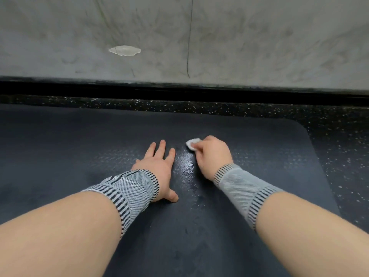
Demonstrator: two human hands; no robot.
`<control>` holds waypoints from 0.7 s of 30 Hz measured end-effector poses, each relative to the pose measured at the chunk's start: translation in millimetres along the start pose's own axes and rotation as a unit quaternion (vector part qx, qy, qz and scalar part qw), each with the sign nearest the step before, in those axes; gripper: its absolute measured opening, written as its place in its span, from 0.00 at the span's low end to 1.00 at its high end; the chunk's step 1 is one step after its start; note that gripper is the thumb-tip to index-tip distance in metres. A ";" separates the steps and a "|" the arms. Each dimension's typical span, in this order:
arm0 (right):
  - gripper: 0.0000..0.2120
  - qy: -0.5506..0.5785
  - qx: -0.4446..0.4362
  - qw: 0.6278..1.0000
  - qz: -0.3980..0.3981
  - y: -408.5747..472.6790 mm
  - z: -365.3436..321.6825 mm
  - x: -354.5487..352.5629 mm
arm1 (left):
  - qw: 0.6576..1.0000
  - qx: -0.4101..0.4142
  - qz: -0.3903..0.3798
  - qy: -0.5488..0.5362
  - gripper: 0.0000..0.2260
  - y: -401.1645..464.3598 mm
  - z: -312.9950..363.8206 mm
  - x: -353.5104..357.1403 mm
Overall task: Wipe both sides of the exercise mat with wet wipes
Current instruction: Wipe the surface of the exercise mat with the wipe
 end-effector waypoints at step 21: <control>0.17 -0.038 -0.013 0.997 -0.063 50.9 -9.3 -14.7 | 1.000 0.001 0.003 -0.002 0.59 0.2 -0.9 0.6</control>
Point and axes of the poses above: each hand's wrist, its own y-axis towards the middle knuckle, its own x-axis out of the palm, z = x × y, the point moved 2 cm from there along y, towards the middle knuckle, and after that the axes turned 5 degrees about -x, right-handed, at the moved point
